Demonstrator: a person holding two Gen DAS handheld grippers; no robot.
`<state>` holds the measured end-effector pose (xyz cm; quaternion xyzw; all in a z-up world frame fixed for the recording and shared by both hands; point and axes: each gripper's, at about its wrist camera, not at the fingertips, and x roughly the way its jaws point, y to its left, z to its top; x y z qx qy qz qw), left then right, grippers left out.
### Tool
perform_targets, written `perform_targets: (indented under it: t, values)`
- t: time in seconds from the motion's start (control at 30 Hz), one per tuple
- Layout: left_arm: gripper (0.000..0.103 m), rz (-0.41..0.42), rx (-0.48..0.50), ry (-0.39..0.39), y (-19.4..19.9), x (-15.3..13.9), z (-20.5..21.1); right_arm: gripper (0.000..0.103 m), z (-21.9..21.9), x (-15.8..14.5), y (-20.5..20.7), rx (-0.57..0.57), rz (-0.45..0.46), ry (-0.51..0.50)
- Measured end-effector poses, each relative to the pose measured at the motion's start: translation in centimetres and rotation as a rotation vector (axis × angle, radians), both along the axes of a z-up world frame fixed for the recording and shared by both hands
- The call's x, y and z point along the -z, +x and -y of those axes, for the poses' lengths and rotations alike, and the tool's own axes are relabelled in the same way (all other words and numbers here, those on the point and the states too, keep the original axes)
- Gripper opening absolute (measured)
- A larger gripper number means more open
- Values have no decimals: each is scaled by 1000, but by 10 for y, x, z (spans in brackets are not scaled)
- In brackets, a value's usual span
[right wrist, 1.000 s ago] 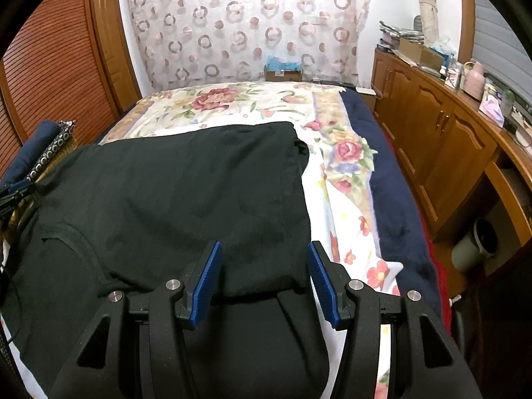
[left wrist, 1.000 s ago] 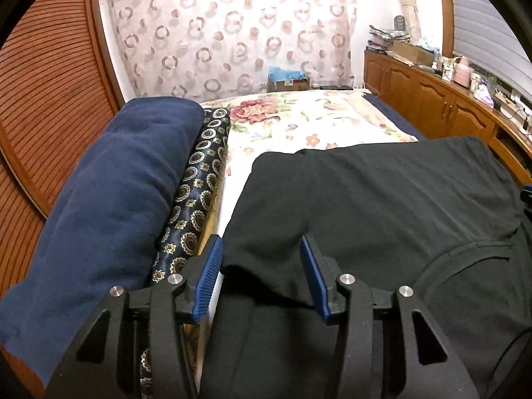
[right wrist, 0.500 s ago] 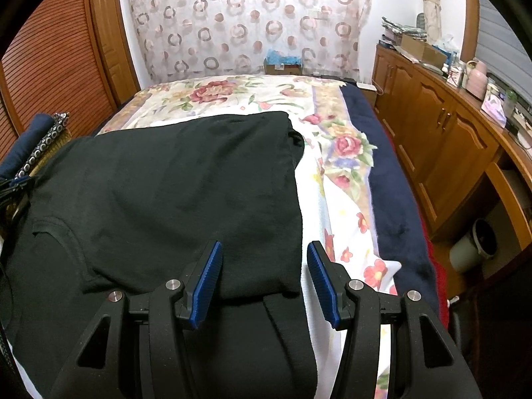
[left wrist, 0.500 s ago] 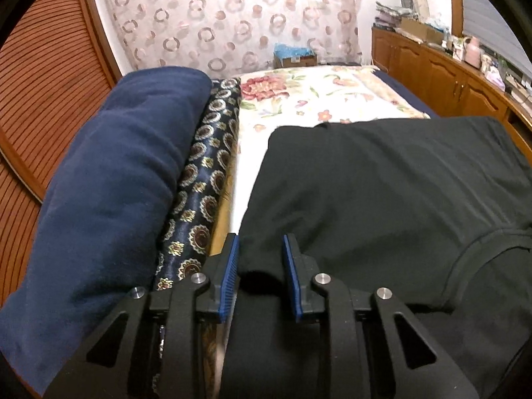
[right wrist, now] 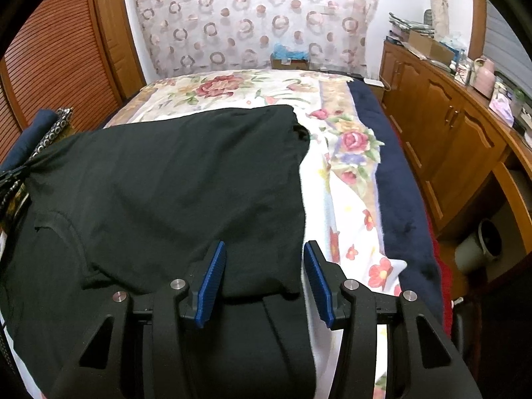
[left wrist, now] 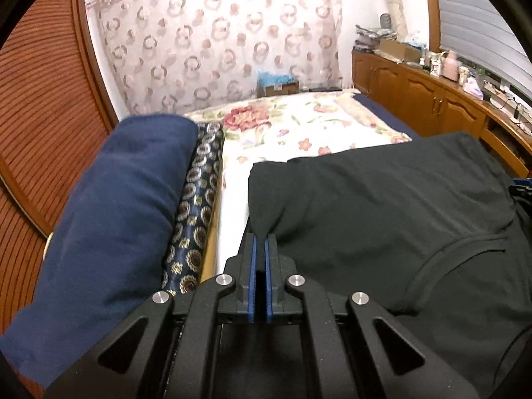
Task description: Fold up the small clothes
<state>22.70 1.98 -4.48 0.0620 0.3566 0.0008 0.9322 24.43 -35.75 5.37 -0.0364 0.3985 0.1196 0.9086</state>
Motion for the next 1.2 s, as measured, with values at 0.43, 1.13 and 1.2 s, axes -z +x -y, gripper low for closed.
perform_targets:
  t: [0.43, 1.13, 1.2]
  values:
    - [5, 85, 22, -54, -11, -24, -8, 5, -1, -43, -21, -42, 185, 19]
    - [5, 191, 51, -100, -140, -62, -35, 5, 16, -78, -172, -83, 336, 101]
    - [5, 188, 47, -106, -156, -59, -38, 5, 22, -75, -193, -85, 330, 109]
